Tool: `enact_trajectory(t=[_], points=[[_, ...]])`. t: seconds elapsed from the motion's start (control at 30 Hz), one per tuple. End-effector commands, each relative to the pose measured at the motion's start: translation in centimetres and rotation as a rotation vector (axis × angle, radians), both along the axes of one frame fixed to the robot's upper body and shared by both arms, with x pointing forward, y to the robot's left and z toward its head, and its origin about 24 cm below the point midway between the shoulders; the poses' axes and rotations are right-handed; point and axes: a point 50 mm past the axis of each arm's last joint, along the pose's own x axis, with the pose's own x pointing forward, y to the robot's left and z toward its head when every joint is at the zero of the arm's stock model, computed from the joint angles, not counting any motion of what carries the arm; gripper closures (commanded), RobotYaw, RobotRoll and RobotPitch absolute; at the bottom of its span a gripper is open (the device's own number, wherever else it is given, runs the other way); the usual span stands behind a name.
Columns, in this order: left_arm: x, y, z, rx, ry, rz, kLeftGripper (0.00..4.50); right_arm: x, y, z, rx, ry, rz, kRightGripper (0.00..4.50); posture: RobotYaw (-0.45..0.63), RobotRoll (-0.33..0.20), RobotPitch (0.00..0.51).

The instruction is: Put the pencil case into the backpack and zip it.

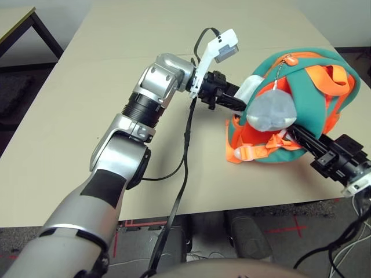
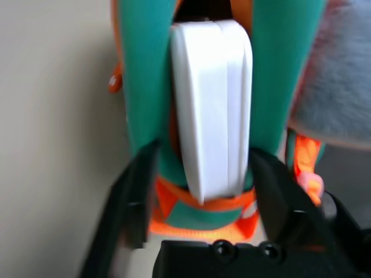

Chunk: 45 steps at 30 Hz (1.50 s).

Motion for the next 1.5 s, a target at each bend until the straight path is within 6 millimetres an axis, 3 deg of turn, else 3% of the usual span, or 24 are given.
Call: enact_trajectory(t=[0.03,0.17,0.27,0.67,1.1,1.5], points=[[-1.0,1.5,1.9,-0.019,0.006,-0.023,0.0,0.0,0.0,-0.1,-0.011,0.008,0.01,4.27,-0.27,0.0,0.161],[-1.8,3.2,3.7,-0.026,0.017,-0.005,0.0,0.2,0.0,-0.2,-0.011,0.009,0.015,4.27,-0.25,0.0,0.162],[-2.0,3.5,4.5,-0.032,0.01,0.012,0.61,0.3,0.0,-0.2,-0.01,0.01,0.021,4.27,-0.25,0.0,0.16],[-1.9,0.9,3.1,0.013,0.014,-0.06,4.49,0.5,0.1,-0.2,-0.01,0.007,0.03,4.27,-0.26,0.0,0.155],[-0.1,0.4,1.9,0.046,-0.013,-0.028,4.5,0.3,0.2,-0.2,-0.005,0.008,0.024,4.27,-0.27,0.0,0.16],[-0.1,-1.2,0.9,0.045,-0.001,-0.053,4.5,0.3,0.4,-0.3,0.002,0.008,0.03,4.27,-0.27,0.0,0.168]])
